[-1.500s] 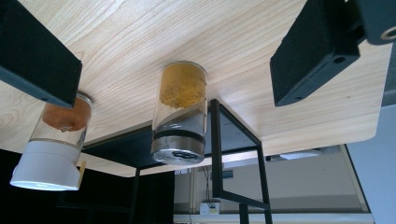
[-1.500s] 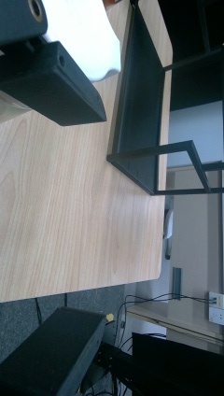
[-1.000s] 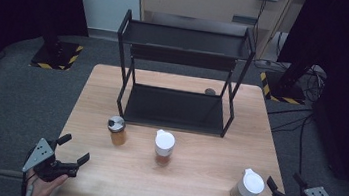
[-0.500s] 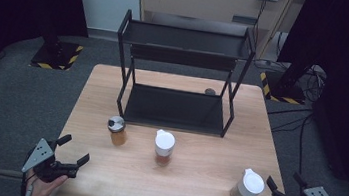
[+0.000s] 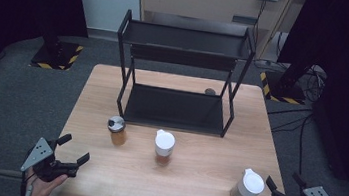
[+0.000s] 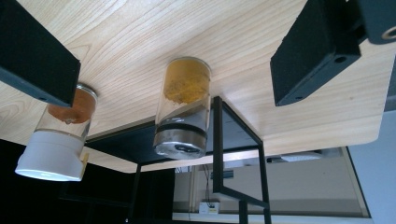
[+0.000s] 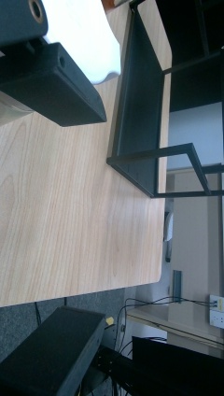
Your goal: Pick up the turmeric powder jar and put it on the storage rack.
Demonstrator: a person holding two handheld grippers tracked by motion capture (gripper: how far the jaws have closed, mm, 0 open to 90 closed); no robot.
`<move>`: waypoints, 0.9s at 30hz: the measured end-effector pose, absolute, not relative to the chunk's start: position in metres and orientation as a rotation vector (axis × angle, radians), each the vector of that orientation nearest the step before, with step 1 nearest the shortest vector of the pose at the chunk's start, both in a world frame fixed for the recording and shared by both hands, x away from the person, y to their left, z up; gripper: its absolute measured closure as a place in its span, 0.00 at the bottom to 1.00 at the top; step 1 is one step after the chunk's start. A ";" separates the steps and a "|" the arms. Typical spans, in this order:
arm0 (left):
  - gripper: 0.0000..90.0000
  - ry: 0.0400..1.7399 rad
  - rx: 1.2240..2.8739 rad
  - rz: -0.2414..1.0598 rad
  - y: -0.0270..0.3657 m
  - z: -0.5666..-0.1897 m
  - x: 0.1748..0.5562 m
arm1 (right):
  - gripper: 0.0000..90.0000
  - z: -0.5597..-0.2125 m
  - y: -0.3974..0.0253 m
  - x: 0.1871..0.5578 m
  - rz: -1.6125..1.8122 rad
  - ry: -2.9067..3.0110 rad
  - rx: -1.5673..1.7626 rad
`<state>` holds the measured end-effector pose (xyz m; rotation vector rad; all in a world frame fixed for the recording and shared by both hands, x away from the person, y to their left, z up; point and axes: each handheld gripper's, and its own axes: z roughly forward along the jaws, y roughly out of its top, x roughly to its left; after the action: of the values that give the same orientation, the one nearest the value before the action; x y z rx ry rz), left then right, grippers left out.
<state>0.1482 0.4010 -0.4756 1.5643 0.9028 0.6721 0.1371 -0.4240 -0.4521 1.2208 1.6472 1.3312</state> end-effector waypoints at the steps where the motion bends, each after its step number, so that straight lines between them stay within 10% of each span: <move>1: 0.00 0.902 1.562 0.672 0.401 -0.475 0.148 | 0.06 -0.452 -0.424 0.137 1.331 1.647 1.220; 27: 0.00 0.846 1.640 0.622 0.409 -0.427 0.173 | 0.06 -0.452 -0.423 0.138 1.328 1.652 1.222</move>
<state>0.1728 0.4088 -0.4270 1.6396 0.8460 0.6220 0.1379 -0.4235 -0.4519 1.2225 1.6518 1.3279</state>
